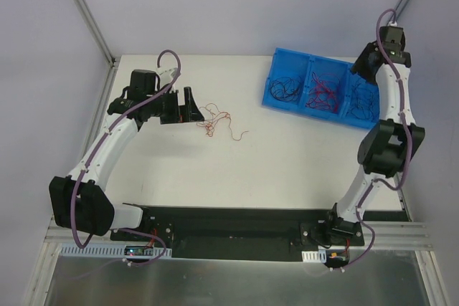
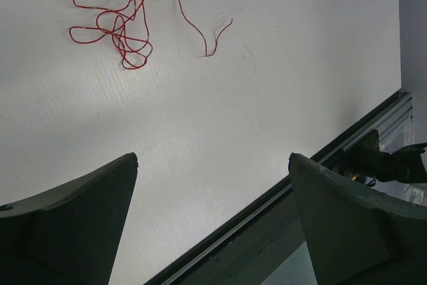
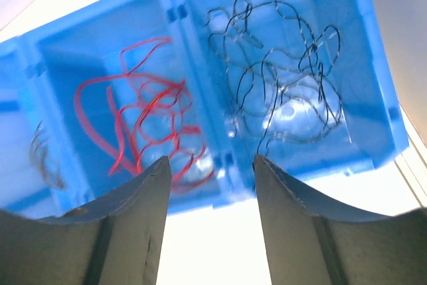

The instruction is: Untangle the cables

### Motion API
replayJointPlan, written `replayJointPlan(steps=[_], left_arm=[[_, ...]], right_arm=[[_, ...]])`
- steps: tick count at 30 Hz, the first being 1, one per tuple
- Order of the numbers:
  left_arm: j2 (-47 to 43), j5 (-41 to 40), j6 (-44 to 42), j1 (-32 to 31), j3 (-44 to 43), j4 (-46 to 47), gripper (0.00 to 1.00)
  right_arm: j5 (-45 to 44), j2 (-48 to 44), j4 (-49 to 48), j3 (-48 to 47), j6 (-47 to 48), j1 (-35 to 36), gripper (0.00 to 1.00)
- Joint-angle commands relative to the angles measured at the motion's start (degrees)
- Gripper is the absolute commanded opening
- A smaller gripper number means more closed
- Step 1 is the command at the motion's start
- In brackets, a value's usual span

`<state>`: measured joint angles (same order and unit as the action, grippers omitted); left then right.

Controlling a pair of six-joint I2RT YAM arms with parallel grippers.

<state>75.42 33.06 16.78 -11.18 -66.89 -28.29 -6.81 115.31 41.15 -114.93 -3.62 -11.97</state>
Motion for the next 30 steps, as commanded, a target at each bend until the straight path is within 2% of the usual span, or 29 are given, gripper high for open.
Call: replayJointPlan(steps=[1,5,9,12,14,17,20,24,27,28,30], left_arm=[[-1.15,0.34,-0.34,0.9,0.18,1.05,0.95],[-0.8,-1.15,-0.6,1.34,0.45,1.13,0.95],[-0.01,-2.12,-0.95,1.6,0.54,0.96,0.95],[0.52,-3.35,-1.22,1.69,0.54,0.7,0.95],[1.13,-3.61,-1.39,1.78,0.45,0.43,0.96],[1.49,-4.58,-1.57,1.78,0.45,0.17,0.95],[1.75,-4.58,-1.57,1.86,0.27,0.08,0.95],[1.49,-4.76,-1.66,1.95,0.36,0.08,0.95],[1.66,-5.2,-1.75,1.95,0.36,0.08,0.95],[2.01,-5.11,-1.83,2.04,0.36,0.08,0.95],[2.54,-4.67,-1.75,2.13,0.27,0.08,0.95]], right_arm=[[2.42,-17.02,-1.04,11.61,-0.16,6.05,0.57],[8.72,-27.58,-14.31,31.05,-0.51,17.73,0.62],[12.78,-26.72,-24.69,39.69,-1.39,34.16,0.65],[10.68,-22.86,-30.39,41.89,-3.14,43.76,0.73],[11.82,-19.0,-33.06,40.94,-2.8,48.68,0.74],[9.19,-12.06,-30.17,36.03,0.88,52.56,0.73],[9.45,-6.69,-29.02,33.12,3.26,53.54,0.72],[9.89,0.95,-24.29,26.89,6.25,53.54,0.65],[7.96,5.54,-19.8,22.57,6.52,53.8,0.47],[7.43,5.63,-19.79,22.65,6.43,53.72,0.38],[7.16,5.28,-20.58,23.35,7.13,53.8,0.27]])
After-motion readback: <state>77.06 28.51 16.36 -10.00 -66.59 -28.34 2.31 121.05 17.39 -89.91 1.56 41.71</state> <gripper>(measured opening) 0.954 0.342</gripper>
